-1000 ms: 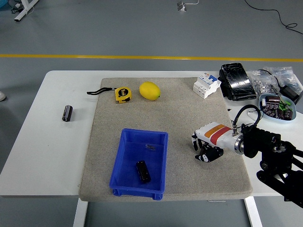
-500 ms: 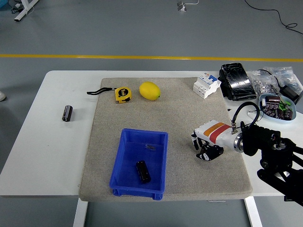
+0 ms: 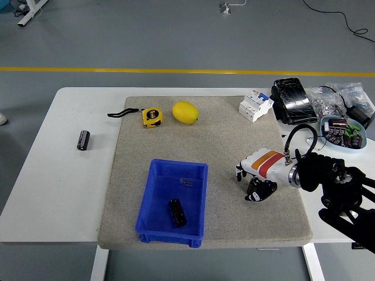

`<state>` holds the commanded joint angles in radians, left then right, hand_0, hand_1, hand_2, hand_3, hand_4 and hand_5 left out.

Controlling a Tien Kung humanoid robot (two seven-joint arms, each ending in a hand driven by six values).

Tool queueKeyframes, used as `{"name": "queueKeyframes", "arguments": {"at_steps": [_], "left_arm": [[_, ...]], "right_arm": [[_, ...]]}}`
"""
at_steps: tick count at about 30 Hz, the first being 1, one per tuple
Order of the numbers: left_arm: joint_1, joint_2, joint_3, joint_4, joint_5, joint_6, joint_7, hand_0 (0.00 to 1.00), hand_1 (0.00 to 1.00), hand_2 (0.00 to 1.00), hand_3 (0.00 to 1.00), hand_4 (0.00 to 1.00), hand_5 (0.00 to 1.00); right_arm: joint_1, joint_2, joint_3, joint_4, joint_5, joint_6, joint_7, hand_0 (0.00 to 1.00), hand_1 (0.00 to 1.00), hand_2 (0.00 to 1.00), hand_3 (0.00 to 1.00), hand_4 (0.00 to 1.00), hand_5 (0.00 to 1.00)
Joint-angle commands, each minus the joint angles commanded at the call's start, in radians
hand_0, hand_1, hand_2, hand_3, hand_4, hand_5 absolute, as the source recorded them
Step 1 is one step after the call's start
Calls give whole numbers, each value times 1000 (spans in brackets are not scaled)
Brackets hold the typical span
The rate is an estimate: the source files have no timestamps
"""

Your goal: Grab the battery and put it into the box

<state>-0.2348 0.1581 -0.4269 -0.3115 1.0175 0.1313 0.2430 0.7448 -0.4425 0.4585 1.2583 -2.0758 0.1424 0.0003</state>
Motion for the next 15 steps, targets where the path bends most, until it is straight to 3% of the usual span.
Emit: {"name": "queueKeyframes", "arguments": {"at_steps": [10, 11, 15], "left_arm": [[-1, 1, 1, 0, 0, -3, 0, 671, 638, 658, 635, 655, 678], [-1, 1, 1, 0, 0, -3, 0, 671, 637, 658, 634, 655, 679], [0, 2, 2, 0, -2, -3, 0, 671, 637, 658, 634, 655, 679]], "right_arm": [[0, -10, -4, -2, -42, -22, 23, 521, 582, 716, 761, 998, 300], [-1, -10, -5, -5, -45, -27, 27, 485, 507, 620, 607, 804, 102], [-4, -14, -7, -14, -64, -37, 36, 485, 507, 620, 607, 804, 102]]}}
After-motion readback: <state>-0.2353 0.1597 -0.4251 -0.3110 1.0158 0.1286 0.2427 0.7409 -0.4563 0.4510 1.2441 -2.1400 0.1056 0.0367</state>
